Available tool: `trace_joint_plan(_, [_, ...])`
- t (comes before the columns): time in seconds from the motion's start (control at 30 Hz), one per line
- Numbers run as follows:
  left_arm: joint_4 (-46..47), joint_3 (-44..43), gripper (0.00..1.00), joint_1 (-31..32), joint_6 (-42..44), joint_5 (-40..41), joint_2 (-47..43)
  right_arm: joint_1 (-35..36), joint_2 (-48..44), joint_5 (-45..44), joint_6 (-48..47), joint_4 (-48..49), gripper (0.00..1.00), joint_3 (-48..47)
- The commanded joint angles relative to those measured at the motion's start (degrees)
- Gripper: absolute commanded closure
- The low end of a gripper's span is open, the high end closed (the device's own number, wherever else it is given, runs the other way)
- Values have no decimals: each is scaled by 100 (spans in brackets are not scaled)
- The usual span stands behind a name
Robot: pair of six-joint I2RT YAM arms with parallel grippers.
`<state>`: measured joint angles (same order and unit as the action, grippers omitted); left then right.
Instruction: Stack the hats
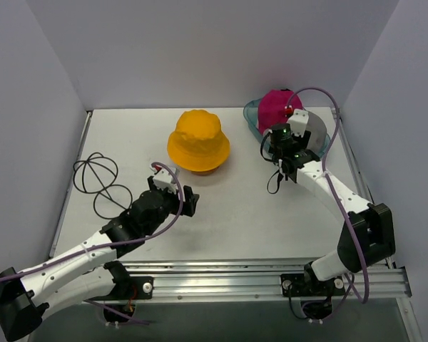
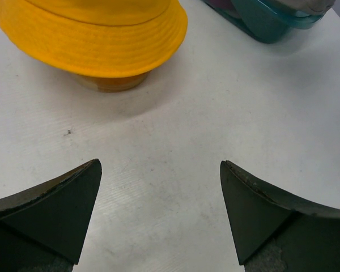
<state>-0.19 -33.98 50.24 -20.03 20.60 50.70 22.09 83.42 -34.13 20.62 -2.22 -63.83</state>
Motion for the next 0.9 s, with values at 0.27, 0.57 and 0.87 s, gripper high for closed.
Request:
trace_joint_plan(0.27, [599, 242, 5, 39, 263, 401, -438, -442, 763, -42, -304, 529, 49, -595])
trace_joint_plan(0.57, [581, 181, 5, 39, 254, 392, -297, -618, 1334, 134, -788, 503, 57, -1087])
trace_joint_plan(0.87, [555, 181, 5, 39, 254, 462, -315, -618, 1450, -128, -911, -85, 100, -1658])
